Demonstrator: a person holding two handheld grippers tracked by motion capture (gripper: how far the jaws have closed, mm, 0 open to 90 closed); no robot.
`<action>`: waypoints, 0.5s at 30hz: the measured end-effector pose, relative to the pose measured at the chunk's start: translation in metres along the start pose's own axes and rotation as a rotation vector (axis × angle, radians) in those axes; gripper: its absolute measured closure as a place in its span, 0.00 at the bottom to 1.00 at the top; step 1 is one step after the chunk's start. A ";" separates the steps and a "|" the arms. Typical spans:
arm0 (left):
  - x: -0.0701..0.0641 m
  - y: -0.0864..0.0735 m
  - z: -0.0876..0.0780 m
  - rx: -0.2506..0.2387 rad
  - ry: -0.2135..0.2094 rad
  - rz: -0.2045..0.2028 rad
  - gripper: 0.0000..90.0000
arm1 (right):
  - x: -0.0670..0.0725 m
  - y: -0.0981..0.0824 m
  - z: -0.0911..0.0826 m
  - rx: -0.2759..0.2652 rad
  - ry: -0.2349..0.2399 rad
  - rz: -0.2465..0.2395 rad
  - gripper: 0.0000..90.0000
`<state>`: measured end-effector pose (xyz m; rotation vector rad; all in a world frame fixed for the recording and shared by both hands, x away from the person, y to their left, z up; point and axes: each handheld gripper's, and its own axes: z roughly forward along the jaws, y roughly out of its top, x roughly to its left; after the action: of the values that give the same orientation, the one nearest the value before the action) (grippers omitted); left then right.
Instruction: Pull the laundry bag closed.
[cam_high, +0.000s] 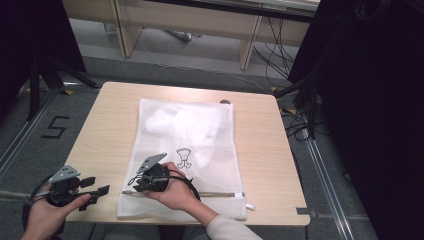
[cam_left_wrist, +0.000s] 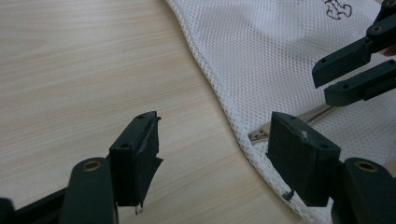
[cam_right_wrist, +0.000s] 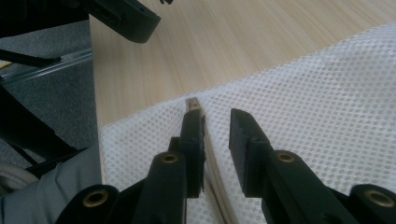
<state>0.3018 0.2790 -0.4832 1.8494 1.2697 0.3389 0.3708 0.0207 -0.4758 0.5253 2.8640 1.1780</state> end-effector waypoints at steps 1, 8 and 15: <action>0.000 0.000 0.000 0.001 0.000 0.000 0.37 | 0.001 0.001 0.002 0.009 0.003 -0.002 0.85; 0.000 -0.001 -0.001 0.001 -0.003 -0.007 0.37 | 0.002 0.008 0.015 0.044 0.021 0.000 0.85; 0.000 -0.001 -0.001 -0.002 0.000 -0.007 0.37 | -0.002 0.008 0.026 0.061 0.040 0.002 0.84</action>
<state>0.3003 0.2797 -0.4832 1.8434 1.2748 0.3363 0.3782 0.0436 -0.4890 0.5125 2.9425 1.1172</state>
